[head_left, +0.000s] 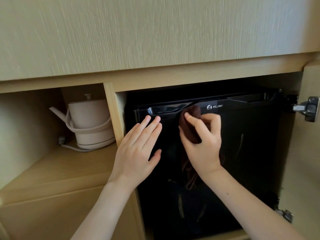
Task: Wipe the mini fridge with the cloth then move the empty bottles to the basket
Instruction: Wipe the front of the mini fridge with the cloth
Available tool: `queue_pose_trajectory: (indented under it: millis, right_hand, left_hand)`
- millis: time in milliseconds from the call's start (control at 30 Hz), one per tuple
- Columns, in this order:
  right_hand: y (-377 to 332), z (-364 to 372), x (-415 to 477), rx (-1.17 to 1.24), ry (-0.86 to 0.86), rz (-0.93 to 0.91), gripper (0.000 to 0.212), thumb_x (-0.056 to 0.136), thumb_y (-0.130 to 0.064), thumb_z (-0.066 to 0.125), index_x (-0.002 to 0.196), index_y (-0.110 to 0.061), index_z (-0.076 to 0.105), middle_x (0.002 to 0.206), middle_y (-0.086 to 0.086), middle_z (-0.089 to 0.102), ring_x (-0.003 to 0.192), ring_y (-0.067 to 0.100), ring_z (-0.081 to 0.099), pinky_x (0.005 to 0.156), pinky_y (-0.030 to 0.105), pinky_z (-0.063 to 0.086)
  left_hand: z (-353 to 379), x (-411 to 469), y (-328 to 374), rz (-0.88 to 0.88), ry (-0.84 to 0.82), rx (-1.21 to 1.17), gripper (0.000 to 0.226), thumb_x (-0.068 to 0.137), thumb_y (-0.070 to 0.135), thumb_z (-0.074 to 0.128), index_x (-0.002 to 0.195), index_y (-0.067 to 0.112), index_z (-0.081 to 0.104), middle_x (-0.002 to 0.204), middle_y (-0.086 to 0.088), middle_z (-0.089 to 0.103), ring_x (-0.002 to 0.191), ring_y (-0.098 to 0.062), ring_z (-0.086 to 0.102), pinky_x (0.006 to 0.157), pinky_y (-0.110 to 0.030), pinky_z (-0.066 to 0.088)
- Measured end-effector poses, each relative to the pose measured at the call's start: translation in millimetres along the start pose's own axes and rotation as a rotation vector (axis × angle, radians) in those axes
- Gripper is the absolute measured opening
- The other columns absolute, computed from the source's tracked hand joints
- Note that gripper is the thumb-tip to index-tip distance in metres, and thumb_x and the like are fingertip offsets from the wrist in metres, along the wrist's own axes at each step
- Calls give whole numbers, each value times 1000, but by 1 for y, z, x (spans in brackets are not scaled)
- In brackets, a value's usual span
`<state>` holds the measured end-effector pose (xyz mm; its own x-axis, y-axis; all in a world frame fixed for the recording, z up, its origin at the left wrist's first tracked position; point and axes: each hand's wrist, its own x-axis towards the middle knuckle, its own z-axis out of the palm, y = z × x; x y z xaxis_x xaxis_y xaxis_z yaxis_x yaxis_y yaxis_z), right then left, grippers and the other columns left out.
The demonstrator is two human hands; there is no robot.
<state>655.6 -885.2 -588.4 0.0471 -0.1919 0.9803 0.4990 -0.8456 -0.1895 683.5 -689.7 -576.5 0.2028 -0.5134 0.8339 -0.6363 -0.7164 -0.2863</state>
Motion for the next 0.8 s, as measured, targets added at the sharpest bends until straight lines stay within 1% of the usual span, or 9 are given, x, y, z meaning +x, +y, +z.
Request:
queue_pose_trajectory:
  millis: [100,200,267,400,533,633,700,767,800]
  right_hand:
    - [2,-11,-52,-33,-220,-116,37,83,-10,76,120,-4,70,110,10,51,96,27,56,84,35,51]
    - [13,-28,-71,-78,-383,-212,35,84,-12,78,118,-5,72,107,10,53,92,26,56,81,35,50]
    - [17,-31,-54,-80,-345,-174,34,83,-11,78,116,-6,72,107,8,52,93,26,55,84,33,49]
    - [22,-29,2,-57,-55,-5,31,84,-13,78,113,-5,72,108,-3,43,94,22,55,89,27,46]
    - [14,-23,10,-85,102,91,32,82,-7,79,113,-1,72,109,3,46,97,17,53,90,22,46]
    - [4,-14,-13,-95,-64,-74,35,78,-1,79,112,1,73,104,16,57,92,29,56,84,35,50]
    - [7,-16,-21,-105,-223,-192,36,81,-5,77,116,-1,72,104,20,59,92,30,56,84,34,50]
    - [18,-26,-13,-100,-245,-187,34,84,-8,75,117,-1,71,105,18,58,94,28,56,87,32,49]
    - [25,-33,-7,-94,-194,-128,34,84,-7,76,116,-1,71,105,15,56,96,25,56,89,29,49]
  left_hand:
    - [-1,0,1,-13,-7,-1,68,85,23,71,147,10,44,157,0,36,150,-16,23,122,-34,21]
    - [-1,1,3,-24,-13,8,70,85,25,72,147,11,43,158,-1,35,150,-18,22,123,-37,18]
    - [-1,3,5,-24,-27,18,73,84,27,72,148,12,42,159,1,32,151,-19,19,124,-40,15]
    - [6,9,13,-29,-23,4,79,81,31,74,150,13,38,161,2,29,152,-20,14,124,-40,9]
    - [15,10,19,-56,21,-17,81,80,33,75,150,16,38,161,2,28,152,-22,11,124,-44,8]
    - [20,9,21,-70,59,-27,76,82,34,71,149,17,40,160,2,29,152,-23,13,124,-44,7]
    - [23,9,20,-67,62,-26,76,81,37,65,150,18,40,161,2,29,152,-24,14,124,-45,7]
    - [25,8,19,-62,66,-25,76,81,40,62,150,19,39,161,3,28,152,-25,15,124,-46,7]
    - [25,8,19,-58,69,-25,76,82,41,61,151,19,38,161,3,27,152,-25,15,124,-46,7]
